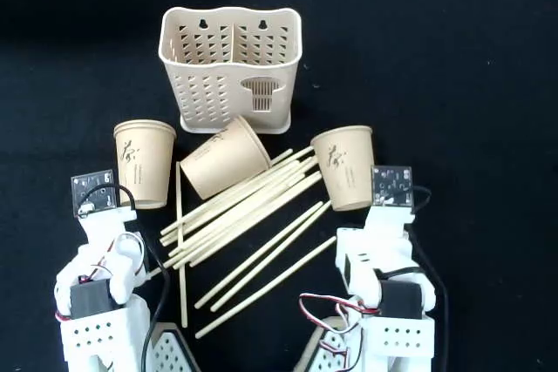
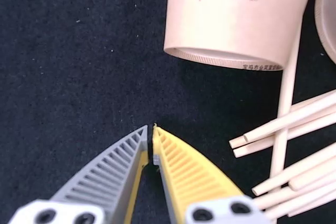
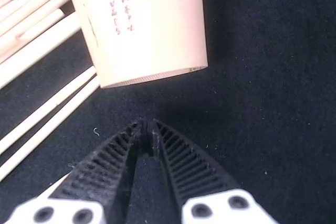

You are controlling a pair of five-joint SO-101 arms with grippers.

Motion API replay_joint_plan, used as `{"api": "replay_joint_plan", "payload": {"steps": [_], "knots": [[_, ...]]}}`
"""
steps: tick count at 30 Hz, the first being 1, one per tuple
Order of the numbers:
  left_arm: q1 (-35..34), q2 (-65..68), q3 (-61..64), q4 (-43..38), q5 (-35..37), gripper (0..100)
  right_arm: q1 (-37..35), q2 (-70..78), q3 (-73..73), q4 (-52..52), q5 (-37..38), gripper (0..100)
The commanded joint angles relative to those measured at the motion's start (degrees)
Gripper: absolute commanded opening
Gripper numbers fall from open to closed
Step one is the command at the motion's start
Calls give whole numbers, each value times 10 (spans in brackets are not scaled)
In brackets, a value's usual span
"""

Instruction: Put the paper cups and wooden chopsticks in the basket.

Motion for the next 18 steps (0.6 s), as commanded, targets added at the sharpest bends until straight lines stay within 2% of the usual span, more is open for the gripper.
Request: {"api": "replay_joint_plan", "payload": {"steps": [1, 9, 16, 18], "knots": [[-5, 0, 9, 3, 0, 33, 1, 3, 0, 1, 3, 15], [-5, 0, 9, 3, 0, 33, 0, 3, 0, 0, 4, 15], [-5, 0, 9, 3, 0, 33, -61, 2, -49, 1, 6, 15], [-5, 0, 9, 3, 0, 33, -64, 2, -84, 1, 40, 15]]}}
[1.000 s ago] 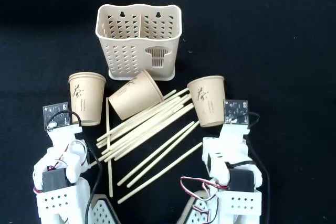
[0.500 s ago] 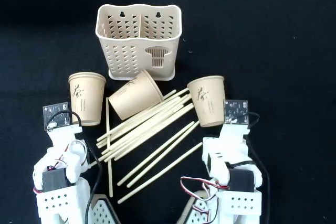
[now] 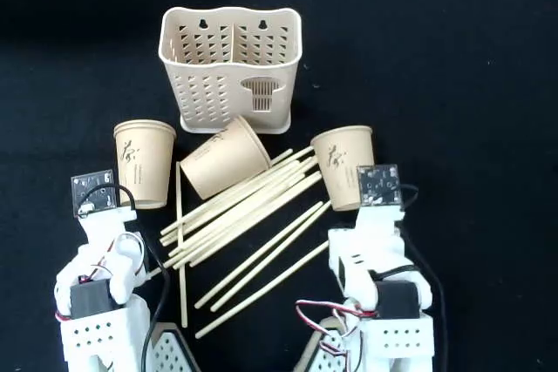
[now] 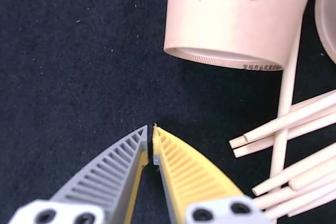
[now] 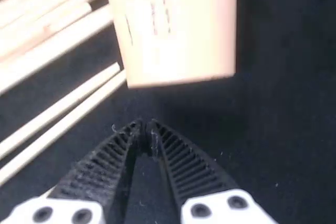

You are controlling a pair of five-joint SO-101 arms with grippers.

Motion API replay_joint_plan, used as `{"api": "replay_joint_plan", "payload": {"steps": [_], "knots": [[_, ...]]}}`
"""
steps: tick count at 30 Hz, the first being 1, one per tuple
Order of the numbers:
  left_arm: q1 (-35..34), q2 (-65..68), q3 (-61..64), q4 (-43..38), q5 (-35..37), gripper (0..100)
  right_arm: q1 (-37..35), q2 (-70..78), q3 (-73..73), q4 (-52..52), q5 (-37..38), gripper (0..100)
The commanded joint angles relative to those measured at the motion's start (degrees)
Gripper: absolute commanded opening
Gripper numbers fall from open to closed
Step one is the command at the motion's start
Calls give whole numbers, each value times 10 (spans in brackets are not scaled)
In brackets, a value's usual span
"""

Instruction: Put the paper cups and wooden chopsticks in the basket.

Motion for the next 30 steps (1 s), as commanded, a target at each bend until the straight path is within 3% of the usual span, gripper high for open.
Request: {"api": "replay_joint_plan", "payload": {"steps": [1, 4, 10, 16, 23, 30], "knots": [[-5, 0, 9, 3, 0, 33, -14, 2, -76, -2, 63, 15], [-5, 0, 9, 3, 0, 33, -14, 2, -124, -3, 142, 15], [-5, 0, 9, 3, 0, 33, -14, 3, -241, -14, 157, 18], [-5, 0, 9, 3, 0, 33, -14, 65, -369, -27, 157, 194], [-5, 0, 9, 3, 0, 33, -14, 390, -553, -23, 190, 138], [-5, 0, 9, 3, 0, 33, -14, 789, -815, 90, 196, 138]]}}
